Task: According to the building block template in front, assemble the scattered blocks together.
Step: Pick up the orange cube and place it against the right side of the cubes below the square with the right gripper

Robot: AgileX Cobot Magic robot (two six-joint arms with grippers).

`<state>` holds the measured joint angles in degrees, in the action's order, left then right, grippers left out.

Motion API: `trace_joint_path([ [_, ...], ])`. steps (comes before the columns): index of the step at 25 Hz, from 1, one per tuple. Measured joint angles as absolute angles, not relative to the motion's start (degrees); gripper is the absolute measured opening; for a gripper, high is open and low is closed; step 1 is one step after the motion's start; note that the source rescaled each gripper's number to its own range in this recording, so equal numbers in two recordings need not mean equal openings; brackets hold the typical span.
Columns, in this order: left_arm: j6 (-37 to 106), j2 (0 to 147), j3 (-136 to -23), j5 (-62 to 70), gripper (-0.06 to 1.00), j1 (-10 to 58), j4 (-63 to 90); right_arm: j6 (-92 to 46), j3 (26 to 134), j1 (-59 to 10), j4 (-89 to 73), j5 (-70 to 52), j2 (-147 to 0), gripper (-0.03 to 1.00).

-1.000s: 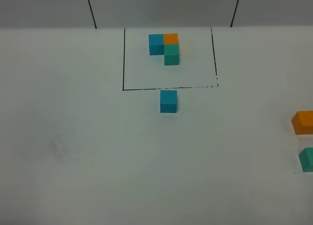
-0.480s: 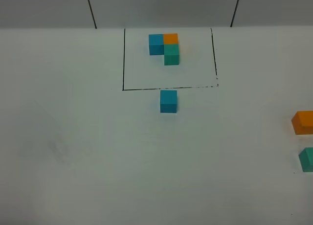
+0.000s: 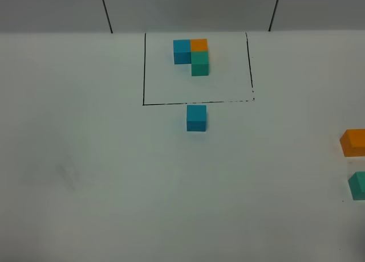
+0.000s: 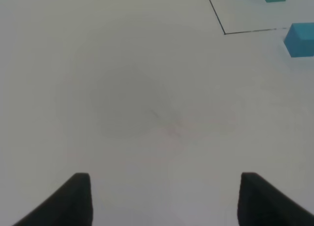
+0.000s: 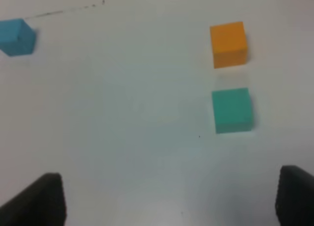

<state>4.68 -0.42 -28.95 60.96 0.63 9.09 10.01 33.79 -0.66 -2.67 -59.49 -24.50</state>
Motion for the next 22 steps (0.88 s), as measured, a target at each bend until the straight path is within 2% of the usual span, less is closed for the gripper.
trace_joint_path([
  [12,4.7,-0.4,-29.0,61.0,0.37,0.6,9.1,2.9,51.8,-0.1,3.6,-56.3,-72.4,0.74],
  [18,4.7,-0.4,-29.0,61.0,0.37,0.6,9.1,-0.5,54.6,5.5,-1.5,-51.0,-83.4,0.74],
  [22,4.7,-0.4,-29.0,61.0,0.37,0.6,9.1,-2.8,54.6,6.3,-3.7,-47.0,-85.7,0.74],
])
